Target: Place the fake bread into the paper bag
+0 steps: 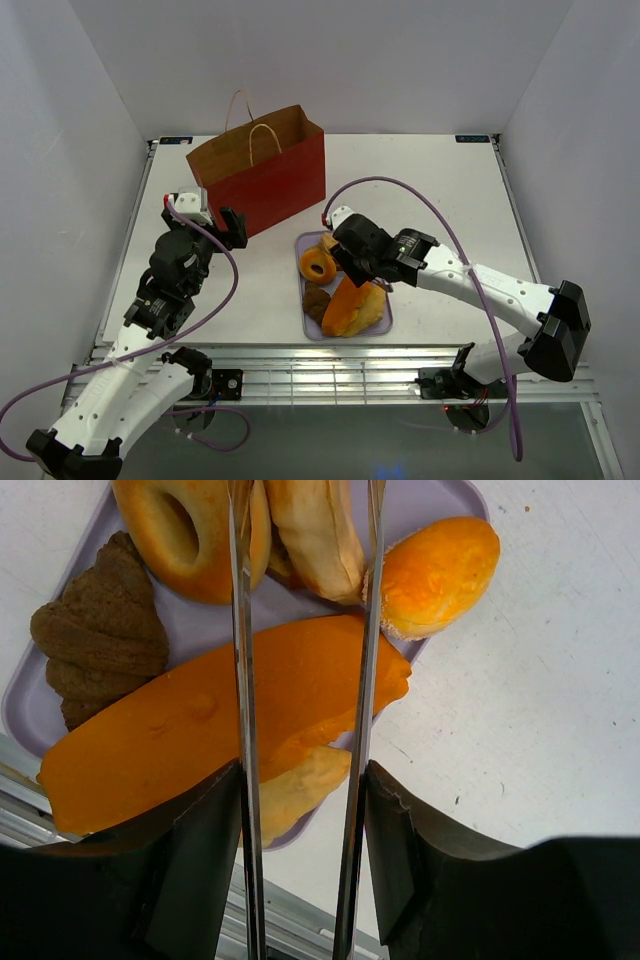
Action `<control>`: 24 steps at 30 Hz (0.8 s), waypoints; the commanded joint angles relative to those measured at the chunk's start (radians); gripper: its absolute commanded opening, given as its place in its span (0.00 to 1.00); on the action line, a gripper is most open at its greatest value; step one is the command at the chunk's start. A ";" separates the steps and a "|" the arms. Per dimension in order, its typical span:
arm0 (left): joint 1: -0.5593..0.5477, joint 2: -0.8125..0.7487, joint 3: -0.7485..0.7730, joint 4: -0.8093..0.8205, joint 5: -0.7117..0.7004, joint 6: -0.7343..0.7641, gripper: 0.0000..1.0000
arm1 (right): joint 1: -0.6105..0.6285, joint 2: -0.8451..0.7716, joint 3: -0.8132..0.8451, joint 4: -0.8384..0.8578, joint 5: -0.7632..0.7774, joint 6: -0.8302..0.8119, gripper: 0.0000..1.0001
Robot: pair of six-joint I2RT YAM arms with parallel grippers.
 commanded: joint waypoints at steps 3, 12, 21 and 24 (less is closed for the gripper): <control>-0.006 -0.007 0.006 -0.005 0.009 0.011 0.98 | 0.003 0.009 -0.023 0.053 0.009 0.001 0.54; -0.005 -0.012 0.005 -0.007 0.007 0.011 0.98 | -0.011 0.023 -0.030 0.054 -0.022 0.018 0.51; -0.005 -0.012 0.005 -0.007 0.007 0.011 0.98 | -0.039 0.018 -0.033 0.053 -0.048 0.027 0.42; -0.006 -0.010 0.006 -0.007 0.007 0.009 0.98 | -0.046 0.018 -0.033 0.051 -0.053 0.027 0.38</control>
